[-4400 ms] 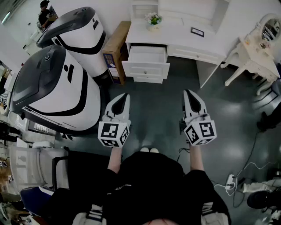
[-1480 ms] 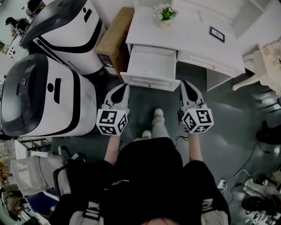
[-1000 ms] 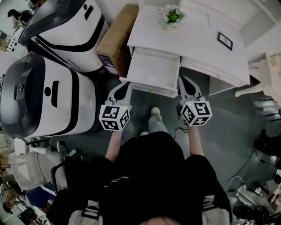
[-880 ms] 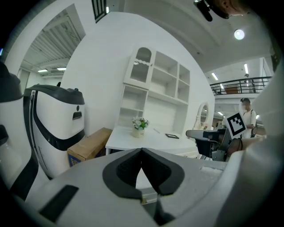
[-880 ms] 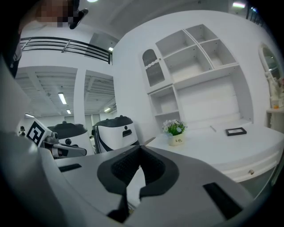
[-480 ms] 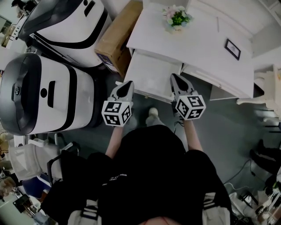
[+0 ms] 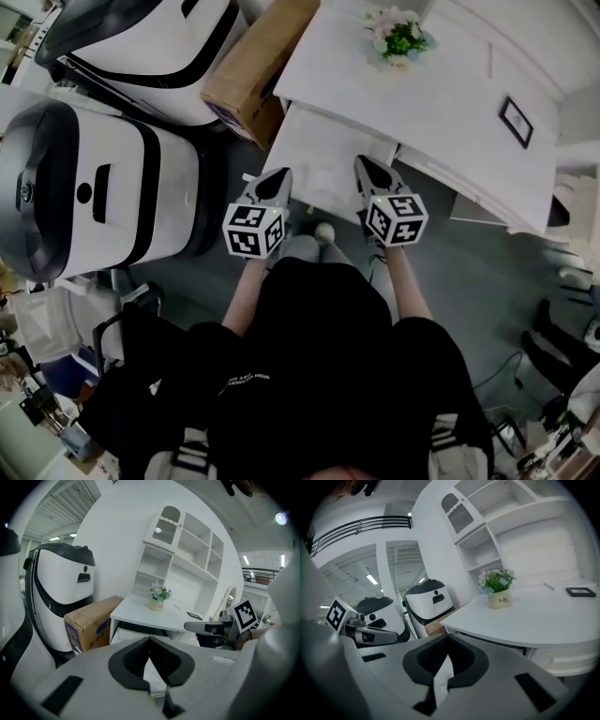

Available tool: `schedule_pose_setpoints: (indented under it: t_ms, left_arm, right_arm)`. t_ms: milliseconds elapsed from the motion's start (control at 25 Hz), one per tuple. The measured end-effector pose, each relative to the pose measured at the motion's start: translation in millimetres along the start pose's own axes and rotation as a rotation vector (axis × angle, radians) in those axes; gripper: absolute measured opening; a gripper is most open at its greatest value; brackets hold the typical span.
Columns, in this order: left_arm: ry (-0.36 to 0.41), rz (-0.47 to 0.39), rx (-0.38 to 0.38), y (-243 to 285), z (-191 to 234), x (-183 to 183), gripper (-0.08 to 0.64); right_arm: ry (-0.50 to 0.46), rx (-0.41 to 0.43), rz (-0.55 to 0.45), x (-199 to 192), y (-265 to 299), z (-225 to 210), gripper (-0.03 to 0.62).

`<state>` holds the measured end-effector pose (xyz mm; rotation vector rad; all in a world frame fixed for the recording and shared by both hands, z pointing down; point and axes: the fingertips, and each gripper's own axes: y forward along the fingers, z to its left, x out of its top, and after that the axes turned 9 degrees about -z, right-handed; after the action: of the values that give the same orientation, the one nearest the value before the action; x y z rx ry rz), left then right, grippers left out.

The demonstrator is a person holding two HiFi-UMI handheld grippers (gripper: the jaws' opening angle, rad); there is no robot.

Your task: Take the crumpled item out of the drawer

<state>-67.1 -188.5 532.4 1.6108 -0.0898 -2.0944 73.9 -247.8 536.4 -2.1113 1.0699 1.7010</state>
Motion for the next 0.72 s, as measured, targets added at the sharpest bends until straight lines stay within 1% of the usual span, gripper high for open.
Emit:
schedule_pose_setpoints:
  t_ms: [160,400,600,720]
  left_arm:
    - [-0.003,0.054,-0.015,17.5,5.6,-9.7,-0.003]
    - [-0.010,0.137,-0.065,45.2,7.9,-23.5,-0.002]
    - [-0.025,0.179,-0.081,64.0,13.7,-32.5,-0.002]
    - [-0.024,0.199,-0.086,73.7,19.1,-37.0,-0.003]
  right_arm:
    - [0.027,0.012,0.066,-21.1,20.3,-7.4,-0.008]
    - [0.118,0.034,0.192,-64.9,45.5,-18.3,-0.008]
    - [0.158,0.001,0.280,-100.2,63.1,-34.2,-0.008]
    - [0.190,-0.005,0.349,-122.9,73.4,-42.7,-0.008]
